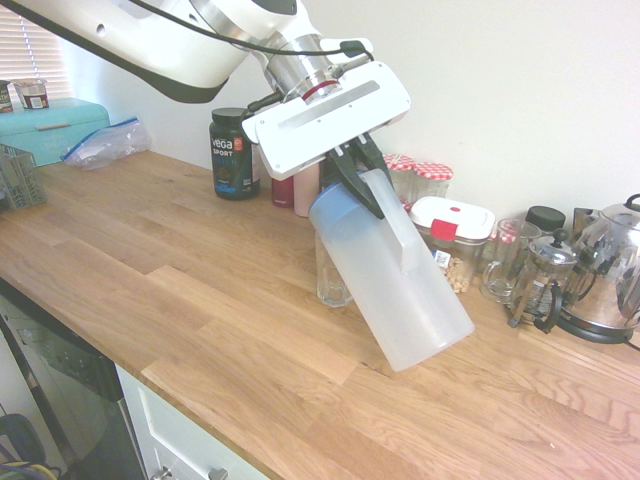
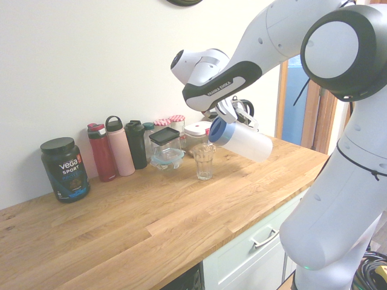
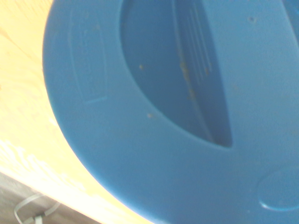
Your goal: Pour me some water
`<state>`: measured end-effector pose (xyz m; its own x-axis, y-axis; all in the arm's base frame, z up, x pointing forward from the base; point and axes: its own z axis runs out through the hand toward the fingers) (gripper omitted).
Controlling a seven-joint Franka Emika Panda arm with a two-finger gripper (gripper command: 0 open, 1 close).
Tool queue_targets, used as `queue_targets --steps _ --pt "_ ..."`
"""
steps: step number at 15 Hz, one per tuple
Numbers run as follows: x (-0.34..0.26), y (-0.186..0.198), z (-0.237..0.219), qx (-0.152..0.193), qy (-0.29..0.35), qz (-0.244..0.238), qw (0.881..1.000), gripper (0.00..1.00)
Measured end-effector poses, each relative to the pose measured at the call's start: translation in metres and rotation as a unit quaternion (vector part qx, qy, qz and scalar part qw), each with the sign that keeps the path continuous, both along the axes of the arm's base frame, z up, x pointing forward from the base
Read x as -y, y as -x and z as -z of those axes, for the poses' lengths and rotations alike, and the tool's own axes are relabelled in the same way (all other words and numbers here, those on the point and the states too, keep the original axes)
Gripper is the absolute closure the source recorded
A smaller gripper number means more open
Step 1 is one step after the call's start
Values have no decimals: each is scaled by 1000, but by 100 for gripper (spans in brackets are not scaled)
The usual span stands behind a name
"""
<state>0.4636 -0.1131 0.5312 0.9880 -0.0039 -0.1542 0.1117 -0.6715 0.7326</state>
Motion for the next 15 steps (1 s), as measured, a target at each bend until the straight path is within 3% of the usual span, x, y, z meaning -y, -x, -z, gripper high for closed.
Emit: queue_targets --steps 15 --pt "-19 -36 6 -29 56 -8 998 100"
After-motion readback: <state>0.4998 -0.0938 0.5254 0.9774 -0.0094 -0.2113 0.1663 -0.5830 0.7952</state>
